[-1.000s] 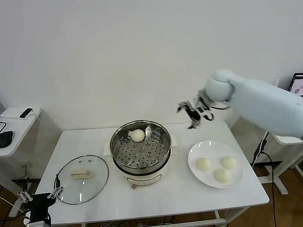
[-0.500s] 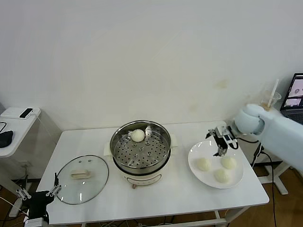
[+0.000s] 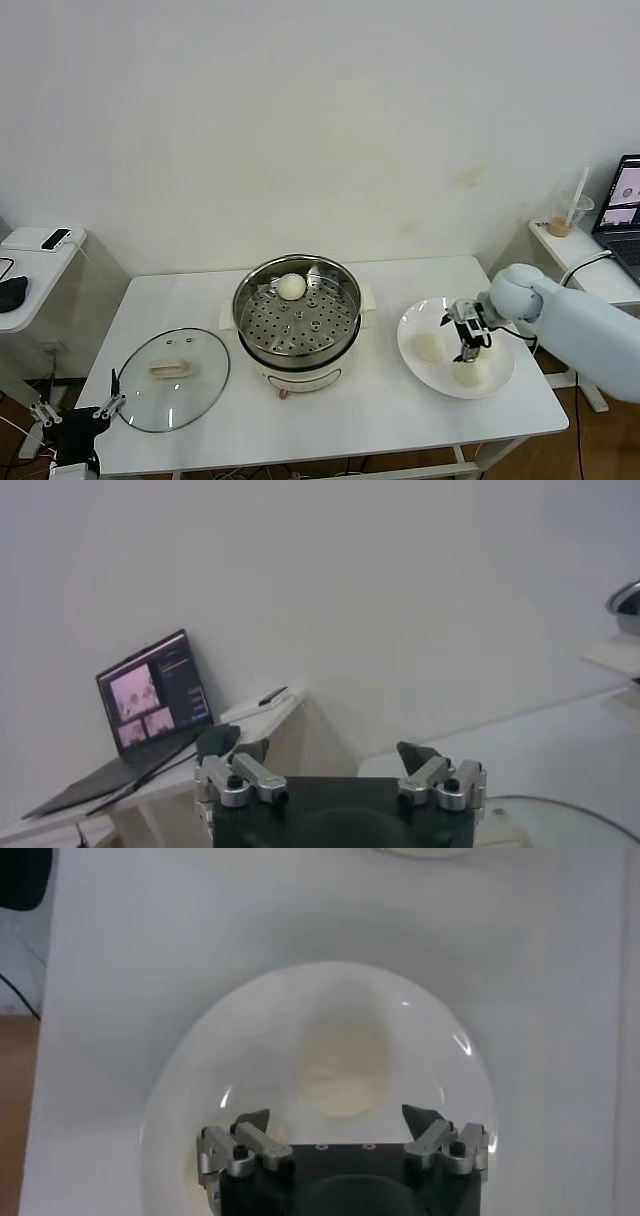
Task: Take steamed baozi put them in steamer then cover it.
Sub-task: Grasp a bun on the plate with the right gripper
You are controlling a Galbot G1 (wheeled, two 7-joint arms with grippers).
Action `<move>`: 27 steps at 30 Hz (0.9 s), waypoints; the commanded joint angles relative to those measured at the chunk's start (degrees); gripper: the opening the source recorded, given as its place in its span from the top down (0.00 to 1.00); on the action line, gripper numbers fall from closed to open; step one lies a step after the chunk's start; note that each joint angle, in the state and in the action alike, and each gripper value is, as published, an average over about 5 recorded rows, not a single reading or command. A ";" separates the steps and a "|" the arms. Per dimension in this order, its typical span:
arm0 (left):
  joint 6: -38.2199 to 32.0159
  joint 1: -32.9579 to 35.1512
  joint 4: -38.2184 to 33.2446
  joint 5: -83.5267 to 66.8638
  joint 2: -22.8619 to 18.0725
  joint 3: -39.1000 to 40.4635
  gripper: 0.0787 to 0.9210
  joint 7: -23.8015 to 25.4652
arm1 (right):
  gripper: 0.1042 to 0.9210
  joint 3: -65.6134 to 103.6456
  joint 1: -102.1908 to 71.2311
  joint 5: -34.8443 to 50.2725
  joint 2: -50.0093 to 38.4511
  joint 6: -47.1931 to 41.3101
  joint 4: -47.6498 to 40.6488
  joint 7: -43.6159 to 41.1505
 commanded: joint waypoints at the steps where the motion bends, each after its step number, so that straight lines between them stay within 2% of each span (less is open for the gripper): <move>1: -0.02 -0.02 0.08 0.00 0.03 -0.03 0.12 -0.02 | 0.12 1.66 -2.86 -1.03 2.96 -0.10 -3.43 0.51; 8: -0.04 -0.09 0.05 0.08 -0.12 0.07 0.12 0.00 | 0.13 1.59 -2.96 -1.67 4.48 -0.43 -5.15 0.64; 27: -0.13 -0.06 -0.29 0.07 -0.41 0.11 0.12 -0.13 | 0.38 0.90 -1.13 -1.65 5.77 -1.24 -6.17 -0.13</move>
